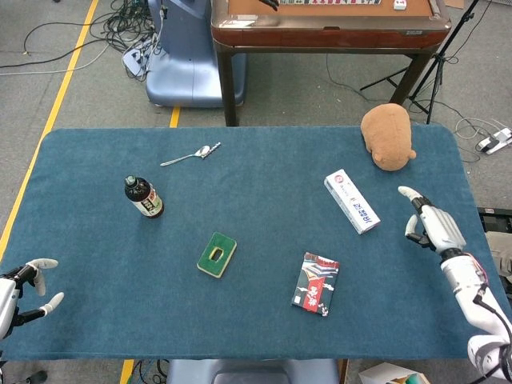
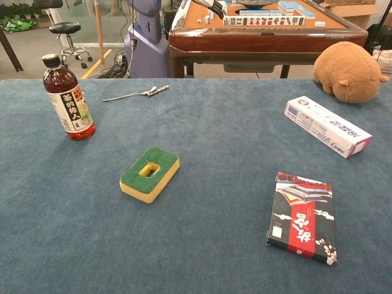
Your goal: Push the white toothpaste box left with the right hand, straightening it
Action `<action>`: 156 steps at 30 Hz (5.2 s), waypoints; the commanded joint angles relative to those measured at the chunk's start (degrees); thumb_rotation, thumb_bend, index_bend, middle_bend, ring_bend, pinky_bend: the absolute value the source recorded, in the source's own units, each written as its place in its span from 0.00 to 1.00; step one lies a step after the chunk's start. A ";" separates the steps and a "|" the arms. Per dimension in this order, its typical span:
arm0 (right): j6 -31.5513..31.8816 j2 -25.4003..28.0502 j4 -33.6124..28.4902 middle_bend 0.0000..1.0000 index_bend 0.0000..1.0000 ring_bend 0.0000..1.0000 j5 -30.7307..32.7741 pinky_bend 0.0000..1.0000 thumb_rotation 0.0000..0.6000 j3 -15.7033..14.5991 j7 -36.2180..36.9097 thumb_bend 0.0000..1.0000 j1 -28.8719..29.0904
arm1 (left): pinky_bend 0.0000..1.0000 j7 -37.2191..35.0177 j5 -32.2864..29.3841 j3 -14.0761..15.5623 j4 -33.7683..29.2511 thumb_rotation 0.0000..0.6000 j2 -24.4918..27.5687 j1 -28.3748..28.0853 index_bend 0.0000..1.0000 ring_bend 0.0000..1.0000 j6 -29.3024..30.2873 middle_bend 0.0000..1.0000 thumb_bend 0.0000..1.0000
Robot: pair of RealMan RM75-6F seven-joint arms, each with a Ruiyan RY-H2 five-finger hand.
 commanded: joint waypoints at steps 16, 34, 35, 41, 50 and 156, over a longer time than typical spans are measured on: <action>-11.04 -13.69 15.80 0.08 0.08 0.08 19.94 0.21 1.00 2.79 -4.67 1.00 10.68 | 0.67 -0.84 -0.54 -0.10 0.03 1.00 0.36 0.29 0.37 0.56 0.18 0.67 0.21; -14.00 -21.32 21.97 0.08 0.08 0.08 24.44 0.21 1.00 2.59 -6.47 1.00 13.19 | 0.67 -2.30 -1.05 -0.38 0.18 1.00 0.88 0.61 0.37 0.56 0.55 0.67 0.21; -14.21 -21.66 22.10 0.08 0.08 0.08 24.29 0.21 1.00 2.65 -6.22 1.00 13.17 | 0.67 -2.30 -1.05 -0.38 0.18 1.00 0.88 0.60 0.37 0.56 0.51 0.67 0.21; -14.99 -21.79 20.46 0.08 0.08 0.08 22.37 0.21 1.00 3.31 -4.34 1.00 12.67 | 0.67 -2.30 -1.11 -0.38 0.25 1.00 0.86 0.59 0.37 0.56 0.39 0.67 0.21; -15.91 -19.84 15.86 0.08 0.08 0.08 19.06 0.21 1.00 4.19 -0.89 1.00 11.27 | 0.67 -2.36 -0.92 -0.36 0.23 1.00 0.90 0.63 0.37 0.56 0.45 0.67 0.21; -14.04 -16.84 -1.97 0.10 0.08 0.11 8.48 0.27 1.00 0.23 3.07 1.00 13.26 | 0.67 -2.65 -1.25 -0.60 0.13 1.00 1.09 0.79 0.38 0.56 0.58 0.67 0.21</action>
